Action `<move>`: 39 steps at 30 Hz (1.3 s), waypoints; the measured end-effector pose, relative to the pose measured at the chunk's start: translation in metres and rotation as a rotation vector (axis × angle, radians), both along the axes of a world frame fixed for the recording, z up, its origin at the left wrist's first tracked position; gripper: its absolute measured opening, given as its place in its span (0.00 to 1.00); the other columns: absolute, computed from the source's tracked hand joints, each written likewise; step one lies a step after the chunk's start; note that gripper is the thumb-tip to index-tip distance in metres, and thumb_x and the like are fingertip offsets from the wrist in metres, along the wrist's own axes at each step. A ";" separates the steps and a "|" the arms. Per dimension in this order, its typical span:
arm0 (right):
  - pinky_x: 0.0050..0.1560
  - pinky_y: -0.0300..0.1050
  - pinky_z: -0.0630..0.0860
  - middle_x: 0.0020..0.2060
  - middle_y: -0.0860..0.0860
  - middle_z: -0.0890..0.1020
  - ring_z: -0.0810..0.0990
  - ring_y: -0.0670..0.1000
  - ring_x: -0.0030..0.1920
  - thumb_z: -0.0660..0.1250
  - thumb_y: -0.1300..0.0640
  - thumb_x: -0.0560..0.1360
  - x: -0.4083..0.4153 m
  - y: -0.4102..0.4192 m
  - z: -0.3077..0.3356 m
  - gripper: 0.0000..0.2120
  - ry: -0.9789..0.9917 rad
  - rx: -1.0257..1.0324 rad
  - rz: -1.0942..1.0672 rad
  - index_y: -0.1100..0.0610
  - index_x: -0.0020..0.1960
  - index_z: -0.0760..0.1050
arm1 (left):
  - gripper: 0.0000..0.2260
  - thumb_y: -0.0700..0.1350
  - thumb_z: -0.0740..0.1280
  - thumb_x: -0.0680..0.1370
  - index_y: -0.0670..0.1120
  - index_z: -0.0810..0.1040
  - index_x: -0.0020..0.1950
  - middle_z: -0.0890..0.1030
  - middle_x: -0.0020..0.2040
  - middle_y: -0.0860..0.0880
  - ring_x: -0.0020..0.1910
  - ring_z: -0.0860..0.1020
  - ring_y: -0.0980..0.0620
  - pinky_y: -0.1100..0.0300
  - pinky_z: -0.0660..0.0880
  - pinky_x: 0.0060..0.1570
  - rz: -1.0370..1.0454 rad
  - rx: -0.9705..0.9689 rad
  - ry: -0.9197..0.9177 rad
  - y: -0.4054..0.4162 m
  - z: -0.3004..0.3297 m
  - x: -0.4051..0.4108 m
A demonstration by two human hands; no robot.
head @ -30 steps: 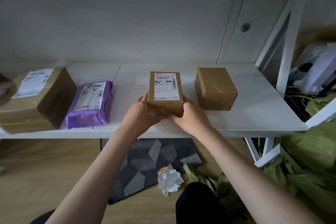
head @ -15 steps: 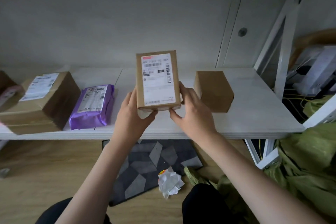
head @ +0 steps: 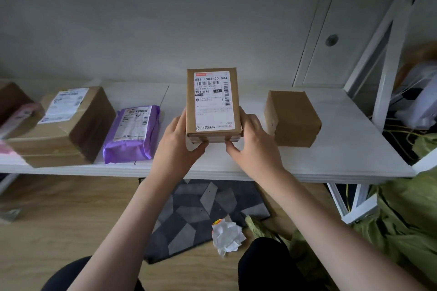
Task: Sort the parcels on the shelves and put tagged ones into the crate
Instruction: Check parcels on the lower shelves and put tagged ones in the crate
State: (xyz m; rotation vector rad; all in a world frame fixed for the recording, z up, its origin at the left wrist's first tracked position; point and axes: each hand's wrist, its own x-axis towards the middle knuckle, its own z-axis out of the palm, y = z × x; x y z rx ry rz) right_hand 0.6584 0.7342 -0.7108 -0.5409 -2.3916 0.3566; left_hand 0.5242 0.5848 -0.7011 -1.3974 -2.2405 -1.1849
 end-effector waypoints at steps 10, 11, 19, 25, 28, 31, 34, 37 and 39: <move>0.45 0.49 0.83 0.60 0.49 0.74 0.81 0.50 0.47 0.72 0.46 0.74 -0.046 -0.017 -0.021 0.34 -0.145 -0.198 0.029 0.50 0.75 0.64 | 0.30 0.40 0.77 0.68 0.50 0.73 0.69 0.80 0.61 0.52 0.58 0.79 0.52 0.58 0.77 0.53 0.034 -0.174 -0.273 -0.021 -0.022 -0.043; 0.46 0.50 0.82 0.59 0.49 0.75 0.81 0.51 0.47 0.72 0.46 0.73 -0.052 -0.020 -0.023 0.33 -0.168 -0.219 0.041 0.50 0.74 0.65 | 0.30 0.40 0.77 0.69 0.50 0.73 0.69 0.80 0.61 0.55 0.58 0.78 0.55 0.61 0.77 0.54 0.032 -0.191 -0.302 -0.026 -0.024 -0.048; 0.49 0.51 0.80 0.58 0.50 0.75 0.80 0.55 0.51 0.71 0.46 0.73 -0.101 -0.040 -0.025 0.28 -0.215 -0.308 0.109 0.49 0.70 0.69 | 0.26 0.44 0.78 0.70 0.49 0.76 0.66 0.81 0.53 0.57 0.49 0.78 0.57 0.72 0.70 0.40 0.214 -0.249 -0.385 -0.054 -0.023 -0.082; 0.51 0.51 0.79 0.60 0.51 0.76 0.80 0.55 0.56 0.71 0.47 0.73 -0.099 -0.041 -0.028 0.29 -0.236 -0.310 0.149 0.51 0.72 0.68 | 0.12 0.45 0.73 0.73 0.43 0.81 0.55 0.83 0.44 0.51 0.40 0.78 0.55 0.67 0.69 0.35 0.422 -0.320 -0.388 -0.060 -0.025 -0.066; 0.57 0.52 0.78 0.66 0.51 0.74 0.77 0.53 0.61 0.70 0.44 0.75 -0.069 -0.028 -0.032 0.34 -0.271 -0.291 0.154 0.54 0.77 0.64 | 0.11 0.50 0.70 0.77 0.43 0.80 0.52 0.82 0.45 0.46 0.38 0.77 0.54 0.64 0.67 0.33 0.526 -0.375 -0.359 -0.067 -0.018 -0.040; 0.55 0.51 0.78 0.63 0.49 0.76 0.77 0.50 0.59 0.69 0.44 0.76 -0.025 -0.008 -0.034 0.32 -0.262 -0.267 0.121 0.54 0.76 0.66 | 0.21 0.54 0.68 0.78 0.41 0.78 0.64 0.83 0.56 0.43 0.52 0.80 0.45 0.58 0.73 0.46 0.508 -0.445 -0.291 -0.063 -0.006 -0.008; 0.52 0.44 0.76 0.60 0.47 0.77 0.77 0.48 0.58 0.68 0.45 0.78 0.025 0.015 -0.029 0.27 -0.296 -0.202 0.070 0.53 0.74 0.68 | 0.21 0.57 0.68 0.77 0.42 0.79 0.61 0.83 0.56 0.45 0.54 0.80 0.44 0.55 0.75 0.50 0.386 -0.447 -0.229 -0.037 0.000 0.016; 0.53 0.44 0.74 0.62 0.46 0.78 0.75 0.49 0.62 0.66 0.46 0.79 0.065 0.034 -0.024 0.25 -0.368 -0.128 0.011 0.52 0.73 0.70 | 0.19 0.57 0.68 0.77 0.44 0.79 0.60 0.83 0.52 0.48 0.52 0.80 0.48 0.58 0.73 0.48 0.201 -0.447 -0.251 0.003 -0.004 0.036; 0.54 0.44 0.73 0.62 0.45 0.78 0.75 0.48 0.63 0.67 0.46 0.79 0.086 0.043 -0.021 0.25 -0.375 -0.129 -0.030 0.52 0.73 0.70 | 0.20 0.56 0.69 0.77 0.45 0.78 0.63 0.83 0.55 0.49 0.55 0.80 0.50 0.58 0.74 0.51 0.096 -0.455 -0.283 0.028 -0.009 0.045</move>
